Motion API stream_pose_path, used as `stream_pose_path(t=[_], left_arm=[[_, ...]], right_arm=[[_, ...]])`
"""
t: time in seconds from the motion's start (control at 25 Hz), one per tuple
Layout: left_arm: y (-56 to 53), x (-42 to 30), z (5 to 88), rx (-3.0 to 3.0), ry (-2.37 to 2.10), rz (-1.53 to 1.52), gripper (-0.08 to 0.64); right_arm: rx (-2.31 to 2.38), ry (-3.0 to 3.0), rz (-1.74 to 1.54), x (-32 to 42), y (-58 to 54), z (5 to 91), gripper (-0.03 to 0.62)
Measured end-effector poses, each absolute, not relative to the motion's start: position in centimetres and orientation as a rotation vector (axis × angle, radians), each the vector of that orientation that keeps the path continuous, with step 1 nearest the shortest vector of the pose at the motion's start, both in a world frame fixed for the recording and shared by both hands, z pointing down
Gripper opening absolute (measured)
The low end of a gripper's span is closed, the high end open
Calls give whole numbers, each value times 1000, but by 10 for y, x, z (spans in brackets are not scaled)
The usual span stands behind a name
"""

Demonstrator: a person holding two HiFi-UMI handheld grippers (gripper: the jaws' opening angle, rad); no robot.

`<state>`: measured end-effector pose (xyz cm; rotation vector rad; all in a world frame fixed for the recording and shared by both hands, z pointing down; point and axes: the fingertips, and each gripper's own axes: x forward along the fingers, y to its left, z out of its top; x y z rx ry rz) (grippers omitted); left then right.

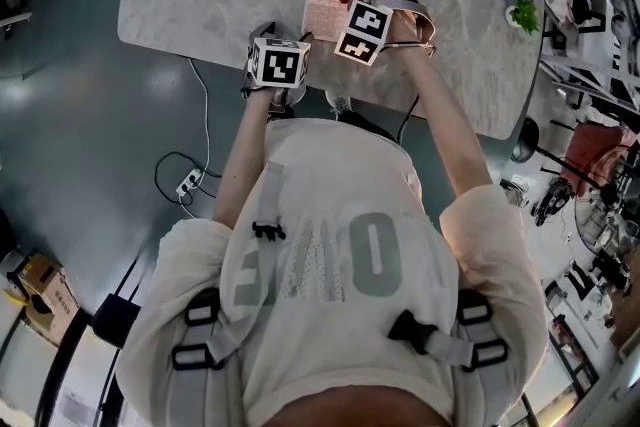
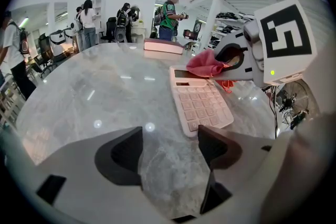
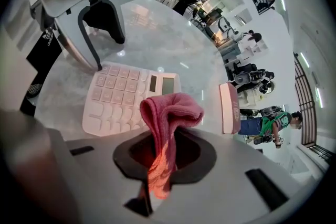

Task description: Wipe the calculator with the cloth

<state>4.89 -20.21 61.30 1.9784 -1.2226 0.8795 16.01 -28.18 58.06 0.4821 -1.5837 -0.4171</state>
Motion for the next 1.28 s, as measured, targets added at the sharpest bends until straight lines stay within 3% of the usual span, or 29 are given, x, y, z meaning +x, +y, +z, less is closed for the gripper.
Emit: stream_pose_path(t=[1.28], left_arm=[[-204,49,611,1975,-1222,876,333]], right_arm=[[242,-1715,-221,146,-179,602,55]])
